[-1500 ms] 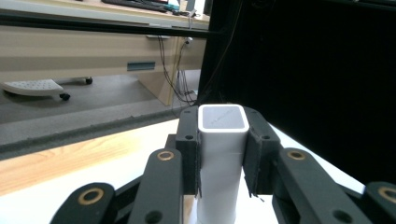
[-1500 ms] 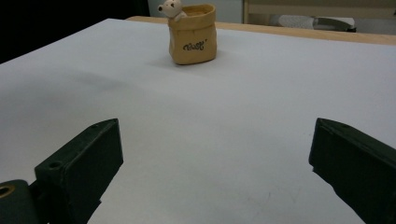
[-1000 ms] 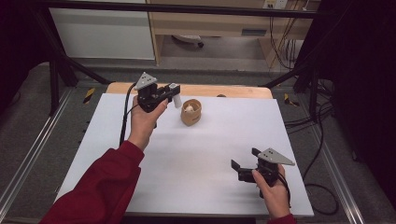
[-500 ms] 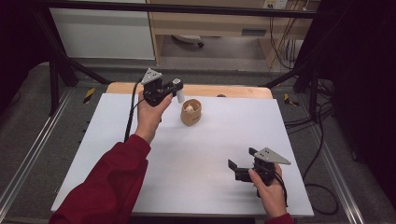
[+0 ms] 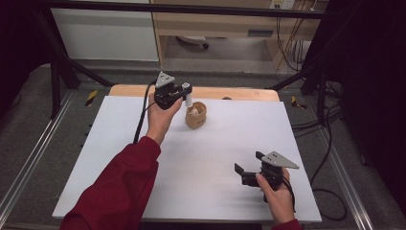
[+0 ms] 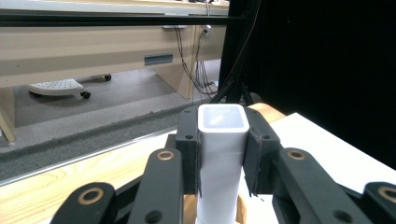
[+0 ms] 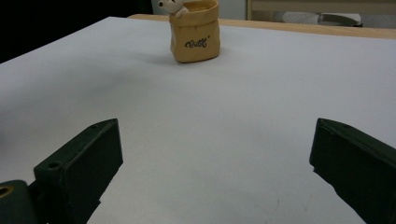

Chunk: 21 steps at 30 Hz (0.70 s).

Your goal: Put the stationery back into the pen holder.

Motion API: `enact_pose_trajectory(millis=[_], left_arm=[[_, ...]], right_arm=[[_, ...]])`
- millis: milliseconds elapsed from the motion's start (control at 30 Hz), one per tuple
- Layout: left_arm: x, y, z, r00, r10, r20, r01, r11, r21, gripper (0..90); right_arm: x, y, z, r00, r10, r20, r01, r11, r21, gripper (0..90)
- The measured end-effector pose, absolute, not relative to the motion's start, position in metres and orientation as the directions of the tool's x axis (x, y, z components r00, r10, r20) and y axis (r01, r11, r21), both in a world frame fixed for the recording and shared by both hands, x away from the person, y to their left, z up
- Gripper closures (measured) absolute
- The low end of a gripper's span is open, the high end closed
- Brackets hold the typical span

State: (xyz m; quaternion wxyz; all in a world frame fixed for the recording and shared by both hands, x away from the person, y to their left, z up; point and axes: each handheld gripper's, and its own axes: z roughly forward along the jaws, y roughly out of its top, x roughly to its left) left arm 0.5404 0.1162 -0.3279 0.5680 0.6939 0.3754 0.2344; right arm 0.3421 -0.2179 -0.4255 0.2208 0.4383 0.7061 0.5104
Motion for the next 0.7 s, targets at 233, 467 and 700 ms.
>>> enact_pose_trajectory(millis=[233, 467, 700], left_arm=[[0.546, 0.110, -0.333, 0.609, 0.789, -0.087, 0.242, -0.081, 0.967, 70.8], [0.552, 0.106, -0.338, 0.610, 0.789, -0.075, 0.240, -0.093, 0.966, 70.8], [0.558, 0.100, -0.344, 0.609, 0.790, -0.070, 0.240, -0.099, 0.966, 70.8]], right_arm=[[0.341, -0.219, -0.425, -0.518, 0.844, 0.136, 0.391, 0.092, 0.916, 2.9], [0.342, -0.219, -0.425, -0.524, 0.840, 0.140, 0.395, 0.094, 0.914, 2.9], [0.342, -0.220, -0.424, -0.527, 0.838, 0.141, 0.390, 0.091, 0.916, 2.9]])
